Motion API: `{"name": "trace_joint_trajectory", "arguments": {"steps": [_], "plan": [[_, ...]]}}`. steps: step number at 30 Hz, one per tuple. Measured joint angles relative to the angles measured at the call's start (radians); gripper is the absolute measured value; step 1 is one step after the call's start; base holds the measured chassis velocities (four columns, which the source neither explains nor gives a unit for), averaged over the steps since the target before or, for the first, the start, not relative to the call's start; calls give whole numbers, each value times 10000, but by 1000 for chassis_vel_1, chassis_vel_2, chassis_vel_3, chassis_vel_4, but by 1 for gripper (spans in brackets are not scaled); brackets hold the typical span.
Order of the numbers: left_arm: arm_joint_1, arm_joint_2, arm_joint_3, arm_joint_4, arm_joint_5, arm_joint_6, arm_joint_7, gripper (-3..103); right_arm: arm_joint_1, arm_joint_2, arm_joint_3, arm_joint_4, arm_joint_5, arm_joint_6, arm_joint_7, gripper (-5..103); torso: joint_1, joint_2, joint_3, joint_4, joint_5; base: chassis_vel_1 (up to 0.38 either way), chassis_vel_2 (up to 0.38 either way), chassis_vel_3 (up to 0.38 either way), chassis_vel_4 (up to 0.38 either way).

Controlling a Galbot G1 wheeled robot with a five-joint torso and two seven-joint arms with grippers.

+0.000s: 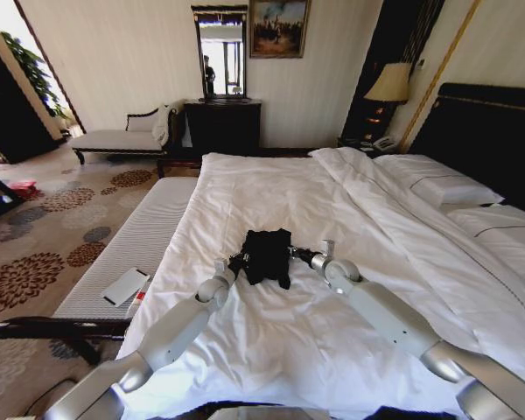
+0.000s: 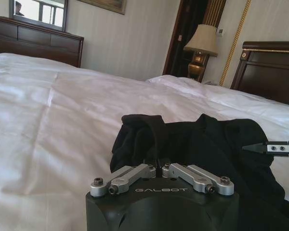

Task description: Fold the clothes on the bed.

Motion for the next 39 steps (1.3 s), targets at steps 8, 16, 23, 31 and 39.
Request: {"name": "trace_joint_trajectory", "arguments": {"steps": [8, 16, 23, 31, 39], "plan": [[-68, -30, -13, 28, -108, 15, -66, 0, -34, -2, 10, 80, 17, 3, 13, 0, 0, 0, 0, 0, -1, 0, 0, 0, 0], [-92, 484, -119, -733, -318, 101, -328, 0, -173, -163, 202, 481, 3, 6, 55, 0, 0, 0, 0, 1, -1, 0, 0, 0, 0], [79, 1408, -584, -2172, -641, 387, -755, 0, -326, -607, 677, 1363, -348, 7, 116, 0, 0, -1, 0, 1, -1, 0, 0, 0, 0], [545, 2706, -1307, -3752, -826, 569, -872, 0, -509, -1257, 1207, 2089, -1111, 16, 52, 0, 0, 0, 0, 1, -2, 0, 0, 0, 0], [1022, 4139, -2196, -5398, -734, 676, -900, 0, -588, -2117, 2036, 2899, -1506, 33, -1, 0, 0, 0, -1, 2, -1, 0, 0, 0, 0]]}}
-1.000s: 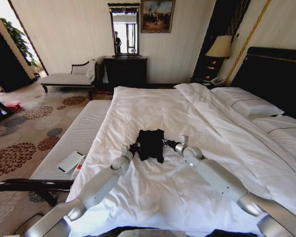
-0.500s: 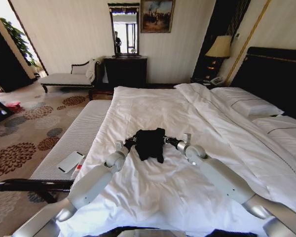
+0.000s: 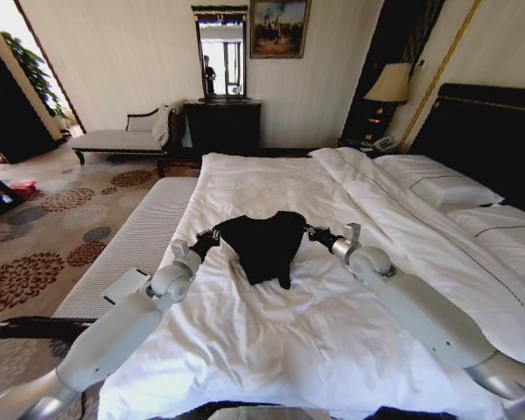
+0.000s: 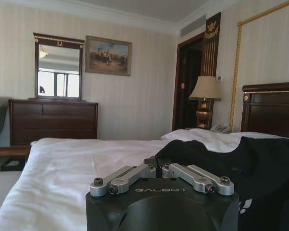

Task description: Fold the clothes on the bed.

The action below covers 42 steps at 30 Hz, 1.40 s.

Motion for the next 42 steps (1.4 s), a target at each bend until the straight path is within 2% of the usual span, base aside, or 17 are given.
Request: {"name": "trace_joint_trajectory", "arguments": {"steps": [5, 7, 12, 16, 18, 25, 28, 30, 33, 34, 36, 37, 38, 39, 41, 42], "plan": [[124, 754, -494, -820, -17, 23, 2, 0, -235, -608, 694, 575, -148, 43, -64, 0, 0, 0, 0, -2, 0, 0, 0, 0, 0], [147, 858, -584, -958, -23, 27, 2, 0, -289, -680, 803, 669, -179, 51, -77, 0, 0, 0, 0, -3, 1, 0, 0, 0, 0], [627, 1606, -1469, -2027, -191, 164, 4, 0, -814, -1298, 1923, 1554, -167, 59, -47, 0, -1, 0, 0, -2, 4, 0, 0, 0, 0], [1018, 1942, -1981, -2566, -298, 188, -26, 0, -980, -1780, 2552, 2110, 59, 45, -24, 0, 0, 0, 0, 2, 0, 0, 0, 0, 0], [999, 2187, -2264, -3198, -492, 278, -192, 0, -1154, -2219, 3198, 2837, 267, -81, 38, 0, 0, 0, 0, 0, -2, 0, 0, 0, 0], [441, 2917, -2878, -4351, -1305, 451, -555, 0, -1184, -3045, 4151, 4325, 890, -235, 223, 0, -1, 1, -1, -4, 1, 0, 0, 0, 0], [763, 3481, -4037, -4999, -1875, 493, -572, 0, -979, -3541, 4670, 4835, 1659, -278, 449, 0, -1, 1, 0, 1, 0, 0, 0, 0, 0], [965, 3592, -4363, -5140, -1997, 500, -569, 0, -962, -3617, 4806, 4907, 1824, -291, 494, 0, -1, 1, -1, 1, 0, 0, 0, 0, 0], [2258, 3969, -6236, -5695, -2585, 573, -443, 0, -1559, -4017, 5981, 5272, 2606, -357, 654, 0, -1, 1, -1, 0, -1, 0, 0, 0, 0], [2258, 3969, -6236, -5695, -2585, 573, -443, 0, -1559, -4017, 5981, 5272, 2606, -357, 654, 0, -1, 1, -1, 0, -1, 0, 0, 0, 0], [3306, 4174, -7899, -6014, -3004, 585, -309, 0, -2573, -4243, 7402, 5568, 3146, -439, 759, 0, -1, 0, -1, 1, 2, 0, 0, 0, 0], [3544, 4227, -8341, -6115, -3189, 596, -273, 0, -2932, -4302, 7930, 5670, 3295, -469, 783, 0, -2, 1, -1, 2, 0, 0, 0, 0, 0], [3544, 4227, -8341, -6115, -3189, 596, -273, 0, -2932, -4302, 7930, 5670, 3295, -469, 783, 0, -2, 1, -1, 2, 0, 0, 0, 0, 0], [3705, 4281, -8707, -6213, -3416, 623, -273, 0, -3241, -4344, 8370, 5762, 3442, -505, 814, 0, -1, 1, 0, 2, 0, 0, 0, 0, 0], [3889, 4488, -9646, -6364, -4244, 724, -377, 0, -4224, -4482, 9942, 6052, 4046, -645, 953, 0, -2, 1, 0, -3, 1, 0, 0, 0, 0], [3889, 4488, -9646, -6364, -4244, 724, -377, 0, -4224, -4482, 9942, 6052, 4046, -645, 953, 0, -2, 1, 0, -3, 1, 0, 0, 0, 0]]}}
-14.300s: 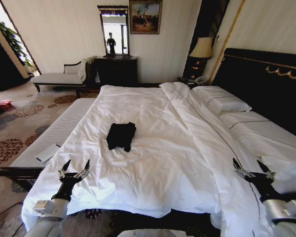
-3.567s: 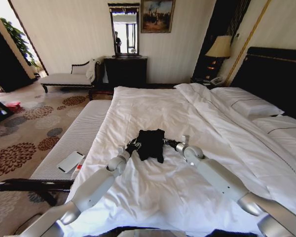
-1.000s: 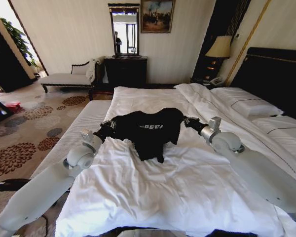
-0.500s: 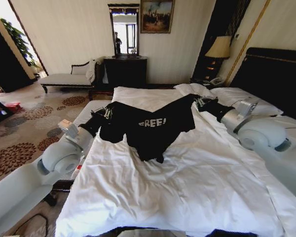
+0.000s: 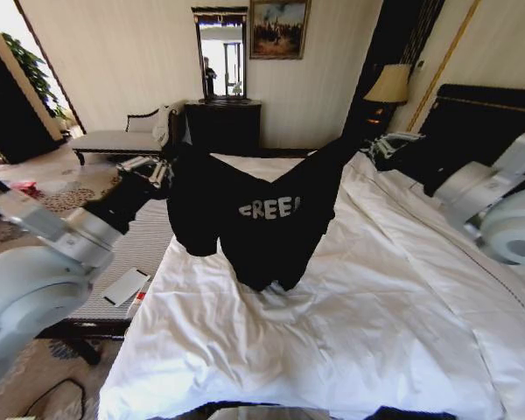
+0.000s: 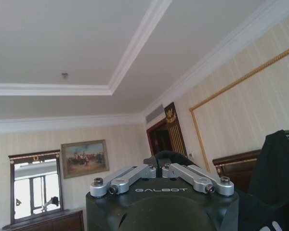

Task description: Fold the clothes on the bed.

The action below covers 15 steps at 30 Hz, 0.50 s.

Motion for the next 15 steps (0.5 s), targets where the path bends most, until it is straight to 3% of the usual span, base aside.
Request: {"name": "trace_joint_trajectory", "arguments": {"steps": [2, 4, 5, 7, 9, 10, 11, 15], "plan": [[41, 157, -578, -14, -539, 70, -97, 0, -419, -88, 816, 164, 352, -104, 122, 0, 0, 0, 0, 0, 2, 0, 0, 0, 0], [169, 270, -1276, -14, -1060, 170, -161, 0, -1237, -200, 2455, 464, 925, -306, 325, 0, 2, 0, 2, 6, 2, 0, 0, 0, 0], [169, 270, -1276, -14, -1060, 170, -161, 0, -1237, -200, 2455, 464, 925, -306, 325, 0, 2, 0, 2, 6, 2, 0, 0, 0, 0], [203, 332, -1611, -2, -1504, 265, -196, 0, -2189, -211, 4172, 722, 1221, -376, 360, 0, 4, 0, 2, 5, -2, 0, 0, 0, 0], [239, 407, -2276, 10, -2314, 431, -316, 0, -4356, 0, 6721, 1247, 1815, -513, 408, 0, 2, 0, 1, -3, -2, 0, 0, 0, 0], [242, 457, -2562, 13, -2651, 483, -379, 0, -4999, 121, 7302, 1451, 2092, -577, 456, 0, 2, 1, 0, -4, -2, 0, 0, 0, 0], [242, 457, -2562, 13, -2651, 483, -379, 0, -4999, 121, 7302, 1451, 2092, -577, 456, 0, 2, 1, 0, -4, -2, 0, 0, 0, 0], [232, 730, -3673, 28, -3940, 686, -598, 0, -6039, 567, 7953, 1799, 2810, -792, 788, 0, 1, 1, 0, 5, 2, 0, 0, 0, 0]]}}
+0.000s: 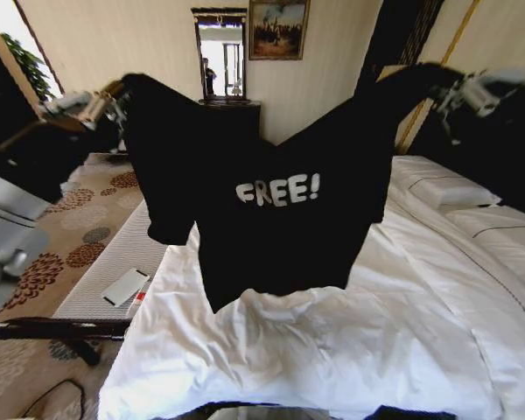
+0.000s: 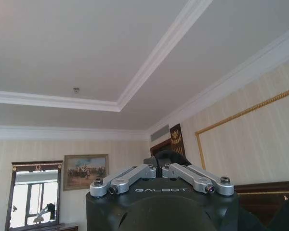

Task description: Fold the clothes on the bed.

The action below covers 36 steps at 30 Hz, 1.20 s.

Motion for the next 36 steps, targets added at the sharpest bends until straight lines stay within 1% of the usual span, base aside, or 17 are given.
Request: {"name": "trace_joint_trajectory", "arguments": {"steps": [1, 5, 9, 11, 12, 16, 17, 20, 22, 23, 24, 25, 26, 30, 31, 33, 36], "plan": [[-13, 49, -162, 4, -314, 59, -81, 0, -41, 89, 10, 5, 70, -29, 50, 0, 1, -1, 0, 1, -1, 0, 0, 0, 0], [-29, 58, -163, 15, -817, 232, -344, 0, -136, 322, -54, 3, 102, -63, 127, 0, 1, -1, 1, -2, 2, 0, 0, 0, 0], [-19, -141, 443, 24, -454, 296, -484, 0, -127, 367, -143, -12, 61, -66, 196, 0, 1, -1, 1, -3, 0, 0, 0, 0, 0], [-20, -354, 1134, 31, -66, 364, -654, 0, -80, 350, -234, -25, -46, -66, 265, 0, 1, -1, 1, -1, -6, 0, 0, 0, 0], [-20, -354, 1134, 31, -66, 364, -654, 0, -80, 350, -234, -25, -46, -66, 265, 0, 1, -1, 1, -1, -6, 0, 0, 0, 0], [1, -648, 2237, 41, 480, 488, -934, 0, 79, 359, -724, -40, -481, -70, 344, 0, 2, -2, 2, -2, -2, 0, 0, 0, 0], [1, -648, 2237, 41, 480, 488, -934, 0, 79, 359, -724, -40, -481, -70, 344, 0, 2, -2, 2, -2, -2, 0, 0, 0, 0], [-121, -926, 3647, 49, 1224, 544, -1131, 0, 443, 395, -1833, -63, -1301, -55, 349, 0, 1, -2, 1, -3, 0, 0, 0, 0, 0], [-165, -970, 3938, 50, 1396, 544, -1148, 0, 517, 395, -2049, -95, -1444, -43, 345, 0, 1, -2, 1, -3, -1, 0, 0, 0, 0], [-247, -1042, 4415, 62, 1713, 546, -1181, 0, 718, 385, -2498, -216, -1662, -20, 338, 0, 1, -2, 1, -3, -3, 0, 0, 0, 0], [-416, -1172, 5220, 66, 2326, 510, -1189, 0, 1159, 353, -3241, -440, -1883, -2, 339, 0, 2, -2, 2, -3, -4, 0, 0, 0, 0], [-468, -1255, 5632, 68, 2684, 477, -1167, 0, 1557, 325, -3795, -607, -1995, 4, 354, 0, 2, -3, 2, -4, -3, 0, 0, 0, 0], [-468, -1255, 5632, 68, 2684, 477, -1167, 0, 1557, 325, -3795, -607, -1995, 4, 354, 0, 2, -3, 2, -4, -3, 0, 0, 0, 0], [-482, -1612, 6480, 67, 3495, 405, -962, 0, 3196, 149, -6335, -1391, -2637, 106, 460, 0, 2, -2, 3, 0, 3, 0, 0, 0, 0], [-482, -1612, 6480, 67, 3495, 405, -962, 0, 3196, 149, -6335, -1391, -2637, 106, 460, 0, 2, -2, 3, 0, 3, 0, 0, 0, 0], [-488, -1772, 6694, 67, 3695, 392, -885, 0, 3348, 116, -6881, -1703, -2945, 197, 377, 0, 2, -3, 3, 1, -1, 0, 0, 0, 0], [-578, -2166, 7236, 394, 4220, 354, -755, 0, 3148, 296, -7336, -2140, -3503, 342, 38, 0, 2, -3, 2, -2, -1, 0, 0, 0, 0]]}}
